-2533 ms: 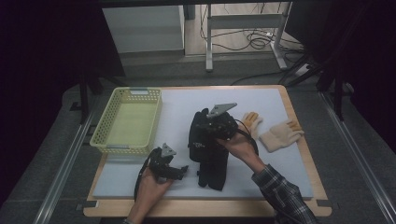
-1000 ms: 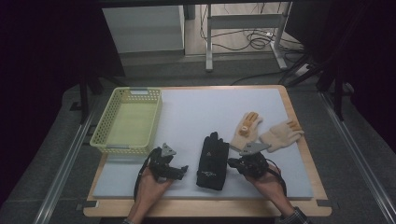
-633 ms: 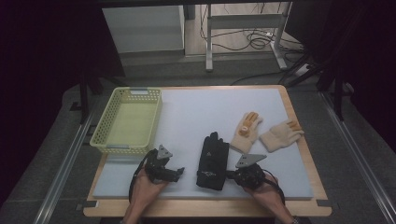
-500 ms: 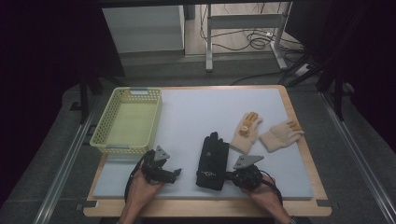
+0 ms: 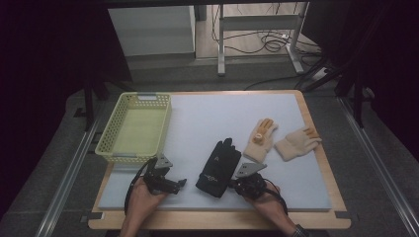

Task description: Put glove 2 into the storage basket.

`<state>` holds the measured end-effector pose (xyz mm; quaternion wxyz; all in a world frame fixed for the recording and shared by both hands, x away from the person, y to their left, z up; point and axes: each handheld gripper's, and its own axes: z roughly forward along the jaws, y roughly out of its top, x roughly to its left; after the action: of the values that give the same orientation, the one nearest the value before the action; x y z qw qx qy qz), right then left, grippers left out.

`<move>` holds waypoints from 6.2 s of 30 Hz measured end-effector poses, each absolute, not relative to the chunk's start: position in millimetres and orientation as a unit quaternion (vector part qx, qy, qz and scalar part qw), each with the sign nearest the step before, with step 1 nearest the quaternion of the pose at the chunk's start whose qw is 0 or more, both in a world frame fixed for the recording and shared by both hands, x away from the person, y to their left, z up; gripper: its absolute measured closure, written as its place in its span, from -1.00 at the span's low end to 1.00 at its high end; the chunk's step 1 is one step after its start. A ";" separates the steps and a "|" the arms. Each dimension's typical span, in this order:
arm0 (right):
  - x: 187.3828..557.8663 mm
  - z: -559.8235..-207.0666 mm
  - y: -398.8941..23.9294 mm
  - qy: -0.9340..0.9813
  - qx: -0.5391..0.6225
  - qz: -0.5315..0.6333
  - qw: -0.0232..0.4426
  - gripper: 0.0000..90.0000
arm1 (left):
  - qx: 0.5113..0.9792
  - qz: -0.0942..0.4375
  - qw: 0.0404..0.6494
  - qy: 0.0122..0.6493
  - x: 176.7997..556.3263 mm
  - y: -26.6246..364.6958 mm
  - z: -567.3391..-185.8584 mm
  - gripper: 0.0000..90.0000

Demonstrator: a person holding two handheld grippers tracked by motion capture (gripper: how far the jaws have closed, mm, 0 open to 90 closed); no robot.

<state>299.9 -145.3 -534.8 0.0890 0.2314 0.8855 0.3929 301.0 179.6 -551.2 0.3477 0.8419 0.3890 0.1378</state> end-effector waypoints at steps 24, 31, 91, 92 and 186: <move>331.6 -536.1 -111.6 0.883 0.239 0.384 0.124 0.91 | 0.840 0.137 0.350 0.391 300.9 179.5 -551.9 -0.94; 328.3 -528.1 -125.4 0.880 0.244 0.389 0.121 0.67 | 0.840 0.137 0.351 0.391 300.6 179.6 -552.0 -0.94; 333.8 -533.9 -224.9 0.852 0.351 0.349 0.171 -0.74 | 0.848 0.095 0.369 0.368 309.4 152.6 -504.3 -0.99; 333.8 -533.9 -224.9 0.852 0.351 0.349 0.171 -0.74 | 0.853 0.094 0.364 0.362 316.3 142.4 -498.8 -1.00; 333.8 -534.1 -225.1 0.851 0.350 0.351 0.173 -0.74 | 0.819 0.196 0.277 0.462 426.0 167.2 -400.2 0.39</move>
<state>333.8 -225.1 -534.1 0.1725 0.3500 0.8513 0.3507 426.0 167.2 -400.2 0.2774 0.8191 0.4622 0.1964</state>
